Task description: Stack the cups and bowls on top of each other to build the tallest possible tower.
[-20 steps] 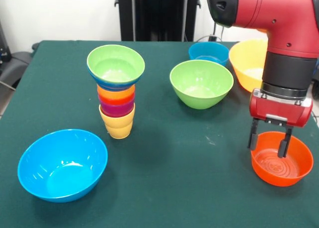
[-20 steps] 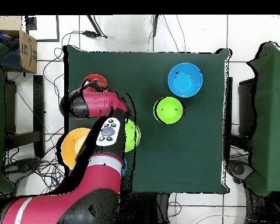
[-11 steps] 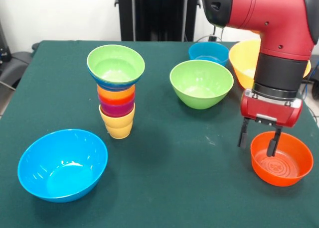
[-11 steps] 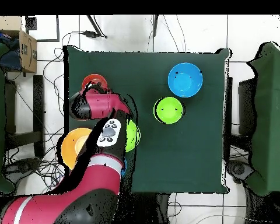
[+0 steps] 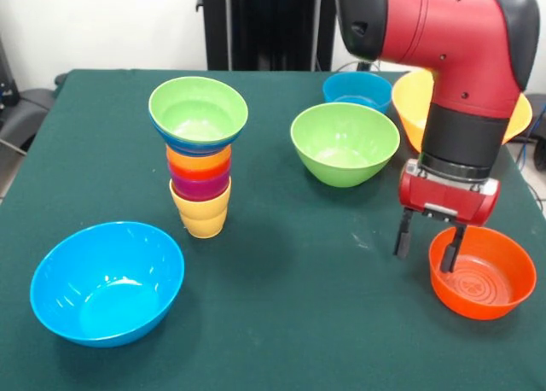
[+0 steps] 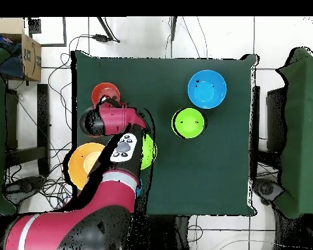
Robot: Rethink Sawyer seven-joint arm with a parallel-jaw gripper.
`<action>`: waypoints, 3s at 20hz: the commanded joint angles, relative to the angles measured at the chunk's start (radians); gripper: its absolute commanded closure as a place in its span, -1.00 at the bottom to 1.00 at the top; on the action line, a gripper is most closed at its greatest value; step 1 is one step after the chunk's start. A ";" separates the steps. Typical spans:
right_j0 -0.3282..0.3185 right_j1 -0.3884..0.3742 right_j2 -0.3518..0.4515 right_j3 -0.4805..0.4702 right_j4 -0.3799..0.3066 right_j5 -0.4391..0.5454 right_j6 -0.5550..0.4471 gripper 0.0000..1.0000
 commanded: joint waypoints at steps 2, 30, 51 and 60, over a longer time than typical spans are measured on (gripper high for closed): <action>-0.013 0.068 0.113 0.056 -0.008 -0.084 0.120 -1.00; -0.158 -0.283 0.244 0.233 -0.005 0.117 0.012 1.00; -0.333 -0.557 0.396 0.325 -0.016 0.402 -0.090 1.00; -0.417 -0.667 0.404 0.442 -0.078 0.445 -0.189 1.00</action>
